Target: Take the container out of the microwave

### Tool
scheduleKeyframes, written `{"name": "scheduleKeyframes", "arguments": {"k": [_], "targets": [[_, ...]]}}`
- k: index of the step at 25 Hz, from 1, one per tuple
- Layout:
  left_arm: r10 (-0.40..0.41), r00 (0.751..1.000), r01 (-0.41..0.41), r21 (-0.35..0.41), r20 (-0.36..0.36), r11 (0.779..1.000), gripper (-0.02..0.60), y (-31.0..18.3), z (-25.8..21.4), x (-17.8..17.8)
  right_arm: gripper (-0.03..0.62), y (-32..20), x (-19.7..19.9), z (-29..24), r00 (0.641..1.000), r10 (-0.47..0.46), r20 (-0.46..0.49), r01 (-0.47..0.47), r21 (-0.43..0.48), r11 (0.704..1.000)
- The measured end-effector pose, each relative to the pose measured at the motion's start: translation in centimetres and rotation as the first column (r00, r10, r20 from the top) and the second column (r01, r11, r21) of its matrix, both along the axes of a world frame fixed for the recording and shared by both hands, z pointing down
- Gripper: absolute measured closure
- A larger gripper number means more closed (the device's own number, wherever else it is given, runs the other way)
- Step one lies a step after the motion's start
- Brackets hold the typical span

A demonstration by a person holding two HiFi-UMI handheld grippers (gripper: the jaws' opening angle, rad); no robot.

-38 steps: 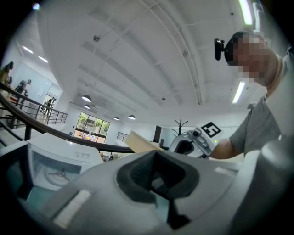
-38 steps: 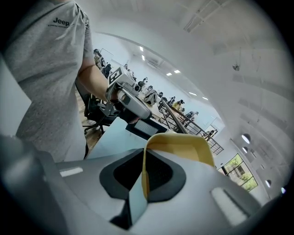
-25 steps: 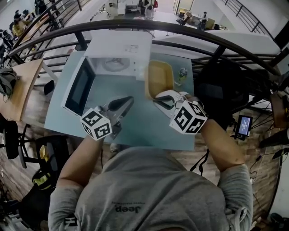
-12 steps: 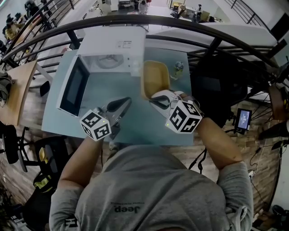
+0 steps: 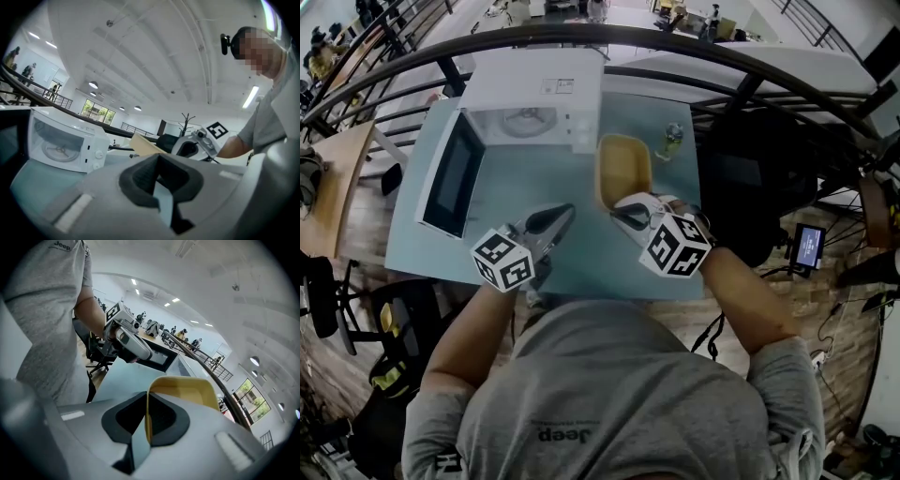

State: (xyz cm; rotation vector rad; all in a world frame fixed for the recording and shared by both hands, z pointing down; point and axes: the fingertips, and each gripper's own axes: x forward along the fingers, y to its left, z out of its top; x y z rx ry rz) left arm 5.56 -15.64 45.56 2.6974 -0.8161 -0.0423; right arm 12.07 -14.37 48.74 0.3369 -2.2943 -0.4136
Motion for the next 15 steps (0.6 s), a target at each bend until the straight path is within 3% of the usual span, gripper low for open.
{"name": "scheduleKeyframes", "arguments": {"k": [15], "targets": [[-0.01,0.999,0.015,-0.103,0.051,0.995,0.554,-0.4,6.3,-1.5,0.577,-0.2,-0.7,7.7,0.997,0.032,-0.076,-0.037,-0.066,0.997]]}}
